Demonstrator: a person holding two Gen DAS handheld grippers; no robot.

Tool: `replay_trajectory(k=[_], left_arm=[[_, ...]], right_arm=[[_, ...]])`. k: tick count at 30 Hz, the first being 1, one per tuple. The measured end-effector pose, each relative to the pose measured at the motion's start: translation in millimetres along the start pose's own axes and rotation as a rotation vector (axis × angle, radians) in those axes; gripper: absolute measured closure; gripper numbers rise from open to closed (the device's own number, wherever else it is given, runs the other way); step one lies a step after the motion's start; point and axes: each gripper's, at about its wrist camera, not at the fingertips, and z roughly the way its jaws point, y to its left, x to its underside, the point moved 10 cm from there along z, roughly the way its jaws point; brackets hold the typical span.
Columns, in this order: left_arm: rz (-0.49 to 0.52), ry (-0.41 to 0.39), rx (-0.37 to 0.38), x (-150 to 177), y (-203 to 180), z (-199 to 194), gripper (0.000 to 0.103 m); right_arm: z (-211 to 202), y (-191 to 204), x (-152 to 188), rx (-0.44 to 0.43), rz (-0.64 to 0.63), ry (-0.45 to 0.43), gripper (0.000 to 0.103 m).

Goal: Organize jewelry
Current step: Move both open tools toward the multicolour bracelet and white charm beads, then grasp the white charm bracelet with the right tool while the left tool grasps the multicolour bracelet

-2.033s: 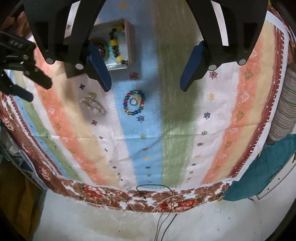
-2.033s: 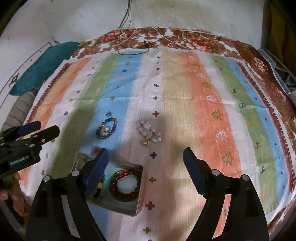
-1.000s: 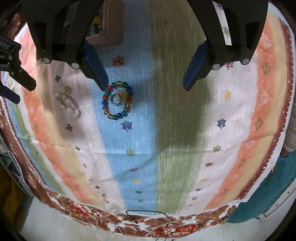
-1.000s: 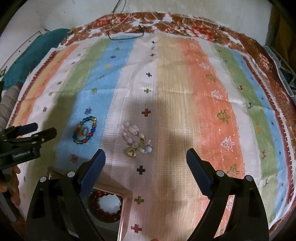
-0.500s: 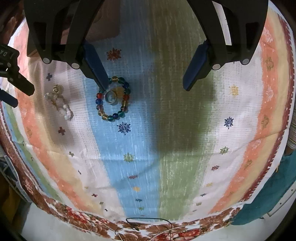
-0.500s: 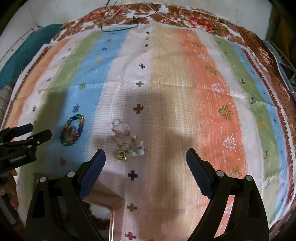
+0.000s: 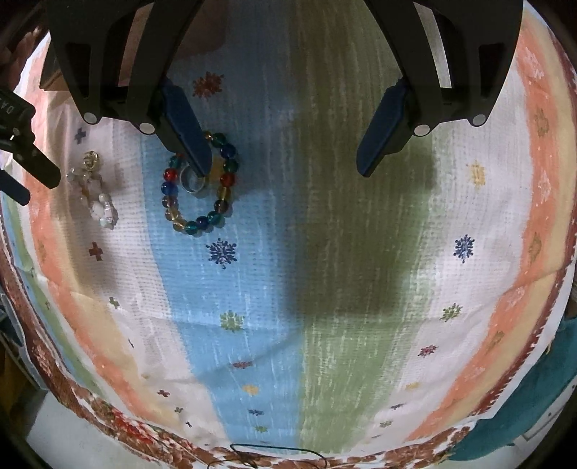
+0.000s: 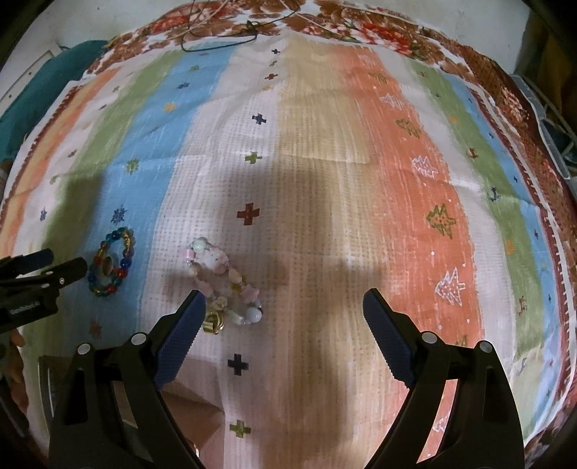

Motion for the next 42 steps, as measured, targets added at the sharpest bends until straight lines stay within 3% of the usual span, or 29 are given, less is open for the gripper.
replay_trajectory(k=[20, 22, 23, 32, 35, 37, 42], left_arm=[[0.089, -0.007, -0.085, -13.0, -7.3, 25.1, 0.018], [0.092, -0.008, -0.085, -13.6, -7.4, 25.5, 0.019], [0.093, -0.008, -0.085, -13.1, -5.9, 25.0, 0.021], [0.093, -0.016, -0.091, -12.0, 4.2, 20.1, 0.048], [0.108, -0.017, -0.087, -10.7, -0.9, 18.1, 0.071], [0.107, -0.011, -0.082, -10.8, -2.0, 16.5, 0.093], [0.101, -0.009, -0.068, -9.1, -2.0, 8.6, 0.094]], right_arm=[[36.6, 6.6, -3.1, 0.035, -0.058, 0.055, 0.015], [39.1, 6.3, -2.1, 0.025, -0.054, 0.066, 0.033], [39.7, 6.9, -2.0, 0.012, -0.045, 0.07, 0.034], [39.2, 13.1, -3.7, -0.024, -0.047, 0.067, 0.074], [37.5, 14.3, -2.4, -0.023, -0.056, 0.062, 0.088], [36.0, 13.9, -3.0, -0.022, -0.055, 0.056, 0.094], [34.4, 11.7, -6.4, -0.028, -0.053, 0.049, 0.094]])
